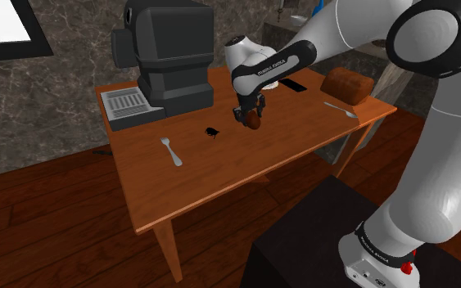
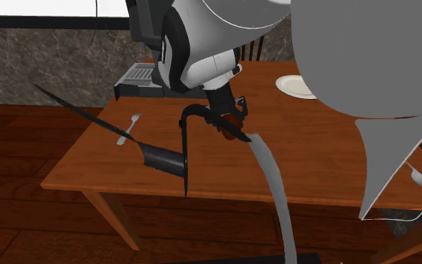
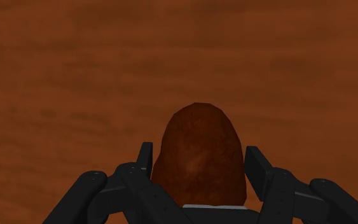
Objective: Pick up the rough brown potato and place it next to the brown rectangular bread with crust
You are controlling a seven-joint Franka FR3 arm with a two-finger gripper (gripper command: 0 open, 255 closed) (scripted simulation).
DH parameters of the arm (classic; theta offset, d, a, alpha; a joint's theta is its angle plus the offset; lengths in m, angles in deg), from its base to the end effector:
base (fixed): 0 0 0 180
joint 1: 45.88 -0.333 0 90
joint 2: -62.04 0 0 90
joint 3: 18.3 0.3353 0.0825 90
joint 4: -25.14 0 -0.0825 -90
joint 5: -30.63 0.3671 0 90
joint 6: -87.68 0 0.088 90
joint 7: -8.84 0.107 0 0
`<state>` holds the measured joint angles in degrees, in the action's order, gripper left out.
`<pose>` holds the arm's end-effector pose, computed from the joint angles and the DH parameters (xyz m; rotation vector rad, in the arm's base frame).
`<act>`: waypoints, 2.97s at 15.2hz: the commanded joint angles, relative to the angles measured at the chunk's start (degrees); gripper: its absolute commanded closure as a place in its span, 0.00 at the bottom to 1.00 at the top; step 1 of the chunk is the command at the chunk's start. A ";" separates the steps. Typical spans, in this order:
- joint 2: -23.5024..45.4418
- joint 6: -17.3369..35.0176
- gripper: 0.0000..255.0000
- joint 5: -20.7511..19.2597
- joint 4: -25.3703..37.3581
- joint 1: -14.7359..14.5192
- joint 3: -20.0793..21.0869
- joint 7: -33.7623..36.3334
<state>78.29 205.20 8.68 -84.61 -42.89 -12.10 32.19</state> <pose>0.5923 0.0093 0.3675 2.8119 -0.2118 -0.0999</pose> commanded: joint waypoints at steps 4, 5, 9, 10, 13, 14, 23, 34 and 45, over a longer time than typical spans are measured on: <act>-1.74 -3.03 1.00 0.77 1.49 0.04 0.19 -1.25; -2.07 -3.66 1.00 0.91 1.82 0.04 0.22 -1.48; -3.30 -6.20 1.00 1.45 3.29 0.02 0.35 -2.41; -3.58 -6.84 1.00 1.57 3.68 0.02 0.38 -2.64; -4.35 -8.79 1.00 1.92 4.96 -0.01 0.46 -3.32; -4.59 -9.45 1.00 2.03 5.42 -0.02 0.48 -3.54; -6.23 -15.50 1.00 2.81 10.12 -0.17 0.66 -5.47; -6.93 -23.30 1.00 3.31 17.52 -0.45 0.82 -7.71; -8.63 -21.93 1.00 3.10 17.39 4.80 -3.08 -16.84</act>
<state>69.64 182.80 11.82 -67.19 -38.84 -14.61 16.65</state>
